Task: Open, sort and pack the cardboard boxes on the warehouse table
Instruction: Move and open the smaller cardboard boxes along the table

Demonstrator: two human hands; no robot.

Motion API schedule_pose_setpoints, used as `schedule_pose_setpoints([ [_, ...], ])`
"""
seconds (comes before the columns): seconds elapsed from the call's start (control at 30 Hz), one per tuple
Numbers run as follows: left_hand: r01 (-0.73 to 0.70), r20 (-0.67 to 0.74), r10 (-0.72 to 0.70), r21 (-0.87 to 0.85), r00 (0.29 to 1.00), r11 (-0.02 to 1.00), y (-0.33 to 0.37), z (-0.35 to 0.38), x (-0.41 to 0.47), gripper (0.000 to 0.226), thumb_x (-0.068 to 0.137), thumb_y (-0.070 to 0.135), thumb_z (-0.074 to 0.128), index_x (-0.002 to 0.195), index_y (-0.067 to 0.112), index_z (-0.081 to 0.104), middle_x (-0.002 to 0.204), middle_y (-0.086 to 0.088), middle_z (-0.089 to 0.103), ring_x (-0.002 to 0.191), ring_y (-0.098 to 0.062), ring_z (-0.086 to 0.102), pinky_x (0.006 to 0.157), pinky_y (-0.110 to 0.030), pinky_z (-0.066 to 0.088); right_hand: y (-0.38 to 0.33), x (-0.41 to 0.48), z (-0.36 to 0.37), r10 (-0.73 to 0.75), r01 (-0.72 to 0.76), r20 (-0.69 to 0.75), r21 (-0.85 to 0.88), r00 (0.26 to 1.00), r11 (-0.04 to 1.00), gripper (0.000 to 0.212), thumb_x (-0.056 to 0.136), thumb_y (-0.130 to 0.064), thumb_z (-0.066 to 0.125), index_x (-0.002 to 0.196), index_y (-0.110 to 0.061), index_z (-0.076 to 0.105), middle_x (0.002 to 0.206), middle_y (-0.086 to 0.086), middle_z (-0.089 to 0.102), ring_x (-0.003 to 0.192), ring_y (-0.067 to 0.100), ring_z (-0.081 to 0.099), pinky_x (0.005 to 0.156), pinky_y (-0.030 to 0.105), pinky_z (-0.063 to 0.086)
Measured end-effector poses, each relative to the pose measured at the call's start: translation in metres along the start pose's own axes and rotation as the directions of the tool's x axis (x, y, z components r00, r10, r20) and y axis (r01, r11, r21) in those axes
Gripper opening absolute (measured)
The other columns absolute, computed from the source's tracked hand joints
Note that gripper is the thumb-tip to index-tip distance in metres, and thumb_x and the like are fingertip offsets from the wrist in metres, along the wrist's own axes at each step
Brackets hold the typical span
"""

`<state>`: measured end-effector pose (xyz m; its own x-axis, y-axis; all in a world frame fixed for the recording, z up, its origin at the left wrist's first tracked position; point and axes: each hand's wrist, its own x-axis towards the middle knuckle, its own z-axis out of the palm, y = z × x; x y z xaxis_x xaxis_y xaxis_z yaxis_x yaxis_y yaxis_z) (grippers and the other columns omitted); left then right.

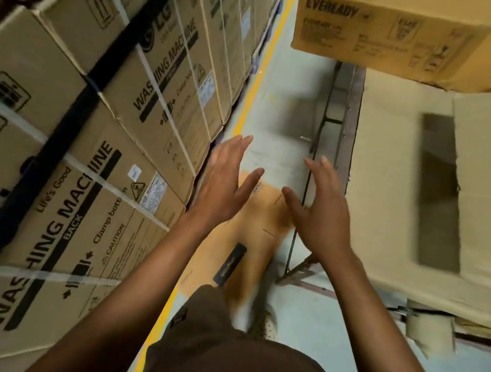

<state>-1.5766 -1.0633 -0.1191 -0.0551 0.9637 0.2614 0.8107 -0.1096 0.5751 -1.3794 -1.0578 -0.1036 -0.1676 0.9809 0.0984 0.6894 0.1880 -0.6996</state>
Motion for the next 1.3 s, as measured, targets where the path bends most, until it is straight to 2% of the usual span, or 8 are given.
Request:
schedule_pose_setpoints([
  [0.37, -0.243, 0.084, 0.247, -0.056, 0.965, 0.968, -0.057, 0.020, 0.194, 0.066, 0.099, 0.046, 0.046, 0.149, 0.004, 0.038, 0.152, -0.015, 0.043, 0.142, -0.034, 0.037, 0.116, -0.050, 0.028, -0.003, 0.145, 0.021, 0.127, -0.136, -0.239, -0.023, 0.963, 0.990, 0.063, 0.094, -0.040, 0.064, 0.150, -0.020, 0.041, 0.162, 0.010, 0.029, 0.147, 0.024, 0.028, 0.116, 0.034, 0.025],
  [0.5, -0.330, 0.072, 0.337, -0.103, 0.939, 0.938, -0.068, 0.023, 0.274, 0.064, 0.098, 0.043, 0.046, 0.147, 0.003, 0.040, 0.150, -0.015, 0.045, 0.140, -0.031, 0.039, 0.117, -0.029, 0.022, -0.014, 0.205, 0.027, 0.201, -0.203, -0.316, 0.025, 0.927, 0.979, 0.065, 0.093, -0.042, 0.061, 0.149, -0.014, 0.044, 0.160, 0.013, 0.031, 0.149, 0.025, 0.026, 0.120, 0.041, 0.027],
  [0.57, -0.386, 0.067, 0.395, -0.123, 0.916, 0.914, -0.069, 0.023, 0.307, 0.063, 0.098, 0.042, 0.047, 0.147, 0.003, 0.040, 0.149, -0.015, 0.045, 0.139, -0.029, 0.038, 0.115, -0.026, 0.021, -0.019, 0.232, 0.026, 0.214, -0.215, -0.374, 0.040, 0.902, 0.976, 0.067, 0.091, -0.046, 0.057, 0.148, -0.014, 0.045, 0.159, 0.014, 0.033, 0.148, 0.026, 0.028, 0.119, 0.039, 0.027],
  [0.8, -0.469, 0.126, 0.493, -0.177, 0.861, 0.865, -0.052, 0.032, 0.424, 0.063, 0.099, 0.043, 0.045, 0.151, 0.009, 0.034, 0.152, -0.012, 0.038, 0.141, -0.028, 0.031, 0.116, -0.046, 0.030, -0.013, 0.310, -0.004, 0.229, -0.262, -0.512, 0.008, 0.828, 0.965, 0.065, 0.091, -0.045, 0.059, 0.146, -0.015, 0.047, 0.158, 0.014, 0.034, 0.146, 0.027, 0.031, 0.113, 0.035, 0.030],
  [0.93, -0.543, 0.144, 0.566, -0.171, 0.812, 0.822, -0.016, 0.046, 0.496, 0.063, 0.099, 0.040, 0.047, 0.154, 0.013, 0.030, 0.154, -0.011, 0.036, 0.142, -0.029, 0.028, 0.115, -0.046, 0.031, 0.007, 0.355, -0.034, 0.245, -0.304, -0.576, -0.006, 0.780, 0.953, 0.063, 0.091, -0.043, 0.062, 0.146, -0.015, 0.047, 0.159, 0.016, 0.032, 0.145, 0.031, 0.031, 0.113, 0.037, 0.029],
  [1.07, -0.631, 0.158, 0.647, -0.141, 0.746, 0.763, 0.020, 0.066, 0.566, 0.062, 0.099, 0.042, 0.045, 0.153, 0.014, 0.032, 0.151, -0.010, 0.039, 0.140, -0.030, 0.031, 0.112, -0.045, 0.030, 0.030, 0.401, -0.062, 0.266, -0.343, -0.618, -0.006, 0.740, 0.939, 0.066, 0.090, -0.050, 0.056, 0.146, -0.016, 0.047, 0.159, 0.018, 0.031, 0.143, 0.036, 0.033, 0.112, 0.043, 0.032],
  [1.2, -0.649, 0.272, 0.639, -0.064, 0.719, 0.758, 0.041, 0.096, 0.639, 0.063, 0.097, 0.048, 0.043, 0.149, 0.013, 0.038, 0.147, -0.013, 0.042, 0.137, -0.032, 0.033, 0.111, -0.051, 0.035, 0.053, 0.431, -0.075, 0.339, -0.453, -0.577, -0.062, 0.743, 0.889, 0.065, 0.089, -0.067, 0.046, 0.142, -0.029, 0.051, 0.160, 0.022, 0.025, 0.145, 0.039, 0.026, 0.114, 0.051, 0.030],
  [1.3, -0.644, 0.400, 0.576, 0.050, 0.713, 0.763, 0.055, 0.120, 0.682, 0.055, 0.099, 0.042, 0.049, 0.147, 0.015, 0.042, 0.152, -0.017, 0.036, 0.141, -0.034, 0.026, 0.112, -0.054, 0.032, 0.063, 0.441, -0.070, 0.436, -0.554, -0.519, -0.091, 0.735, 0.827, 0.069, 0.087, -0.078, 0.036, 0.140, -0.037, 0.052, 0.163, 0.019, 0.016, 0.146, 0.040, 0.017, 0.116, 0.052, 0.025],
])
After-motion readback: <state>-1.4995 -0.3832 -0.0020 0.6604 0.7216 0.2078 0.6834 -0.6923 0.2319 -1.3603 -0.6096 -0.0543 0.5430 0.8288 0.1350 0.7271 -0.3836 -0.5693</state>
